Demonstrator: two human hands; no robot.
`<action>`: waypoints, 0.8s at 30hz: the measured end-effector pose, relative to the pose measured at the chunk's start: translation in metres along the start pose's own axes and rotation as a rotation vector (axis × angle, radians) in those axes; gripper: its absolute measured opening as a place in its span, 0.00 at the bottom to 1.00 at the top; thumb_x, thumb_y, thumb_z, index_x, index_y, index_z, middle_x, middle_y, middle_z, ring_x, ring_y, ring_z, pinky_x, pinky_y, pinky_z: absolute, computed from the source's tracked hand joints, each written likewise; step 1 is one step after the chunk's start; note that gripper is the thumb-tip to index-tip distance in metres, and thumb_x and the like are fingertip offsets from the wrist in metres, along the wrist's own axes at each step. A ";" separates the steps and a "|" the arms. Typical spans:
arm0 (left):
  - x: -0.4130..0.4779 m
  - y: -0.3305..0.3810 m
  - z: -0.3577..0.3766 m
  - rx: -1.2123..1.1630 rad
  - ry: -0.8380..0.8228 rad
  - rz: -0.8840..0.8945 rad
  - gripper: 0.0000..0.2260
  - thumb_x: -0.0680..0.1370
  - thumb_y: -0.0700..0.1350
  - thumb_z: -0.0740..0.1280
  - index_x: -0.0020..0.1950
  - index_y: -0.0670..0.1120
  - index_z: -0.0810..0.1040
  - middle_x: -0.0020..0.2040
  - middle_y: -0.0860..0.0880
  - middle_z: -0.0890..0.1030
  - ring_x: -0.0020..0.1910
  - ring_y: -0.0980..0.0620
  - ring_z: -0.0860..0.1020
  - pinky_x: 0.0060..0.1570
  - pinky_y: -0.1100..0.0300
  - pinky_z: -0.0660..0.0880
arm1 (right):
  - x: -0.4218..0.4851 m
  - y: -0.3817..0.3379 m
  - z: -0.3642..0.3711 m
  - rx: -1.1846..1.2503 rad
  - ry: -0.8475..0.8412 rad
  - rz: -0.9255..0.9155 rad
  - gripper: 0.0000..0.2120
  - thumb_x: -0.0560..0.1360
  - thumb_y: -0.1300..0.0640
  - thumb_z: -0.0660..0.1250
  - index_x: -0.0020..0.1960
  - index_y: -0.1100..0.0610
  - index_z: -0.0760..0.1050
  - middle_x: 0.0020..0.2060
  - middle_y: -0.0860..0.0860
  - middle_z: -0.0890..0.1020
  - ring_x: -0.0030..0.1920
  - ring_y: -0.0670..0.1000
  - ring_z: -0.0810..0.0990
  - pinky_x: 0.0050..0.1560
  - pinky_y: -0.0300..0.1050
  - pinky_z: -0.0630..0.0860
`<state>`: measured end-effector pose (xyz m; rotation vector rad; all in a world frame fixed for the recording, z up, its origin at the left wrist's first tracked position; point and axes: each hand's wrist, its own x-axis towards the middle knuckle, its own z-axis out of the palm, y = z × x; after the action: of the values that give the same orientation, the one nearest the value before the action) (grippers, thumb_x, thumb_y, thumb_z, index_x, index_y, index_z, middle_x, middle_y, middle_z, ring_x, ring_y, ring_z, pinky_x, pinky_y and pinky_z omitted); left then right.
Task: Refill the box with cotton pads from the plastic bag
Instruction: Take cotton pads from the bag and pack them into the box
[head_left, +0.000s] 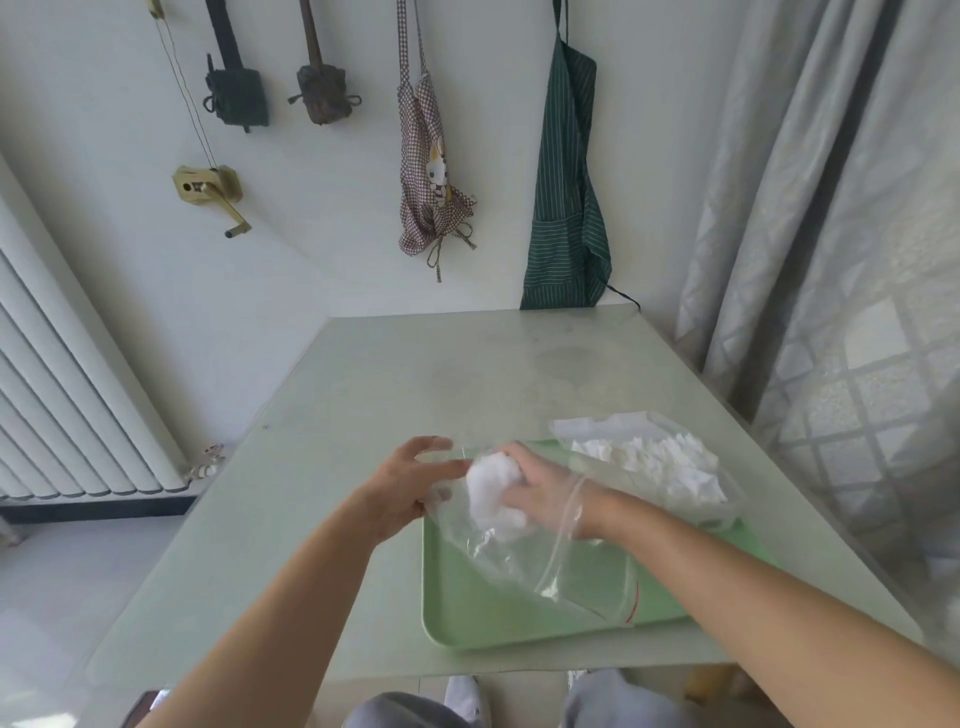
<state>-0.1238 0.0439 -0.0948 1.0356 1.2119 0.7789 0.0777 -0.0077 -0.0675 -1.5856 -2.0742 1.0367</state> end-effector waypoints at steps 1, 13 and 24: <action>-0.001 0.001 0.001 0.031 0.004 0.032 0.22 0.63 0.40 0.80 0.53 0.44 0.76 0.43 0.43 0.79 0.34 0.46 0.76 0.36 0.55 0.75 | 0.000 -0.002 -0.003 0.026 0.010 0.021 0.15 0.77 0.54 0.61 0.63 0.51 0.66 0.46 0.54 0.76 0.46 0.54 0.76 0.44 0.44 0.73; 0.026 0.008 -0.008 0.014 0.511 0.061 0.17 0.71 0.36 0.75 0.53 0.44 0.72 0.39 0.44 0.73 0.28 0.48 0.72 0.33 0.57 0.74 | -0.023 0.008 -0.046 0.436 0.016 0.201 0.07 0.75 0.62 0.62 0.46 0.52 0.75 0.37 0.49 0.76 0.38 0.49 0.75 0.31 0.39 0.71; -0.010 0.026 0.032 1.046 0.664 0.407 0.31 0.72 0.42 0.67 0.74 0.55 0.65 0.75 0.45 0.60 0.72 0.42 0.64 0.73 0.49 0.59 | -0.048 0.023 -0.116 0.237 0.357 0.440 0.06 0.67 0.60 0.57 0.32 0.59 0.69 0.29 0.56 0.70 0.33 0.55 0.70 0.34 0.41 0.63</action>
<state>-0.0931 0.0374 -0.0665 2.0126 2.1147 0.8275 0.1835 -0.0094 0.0027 -1.9735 -1.3521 0.9955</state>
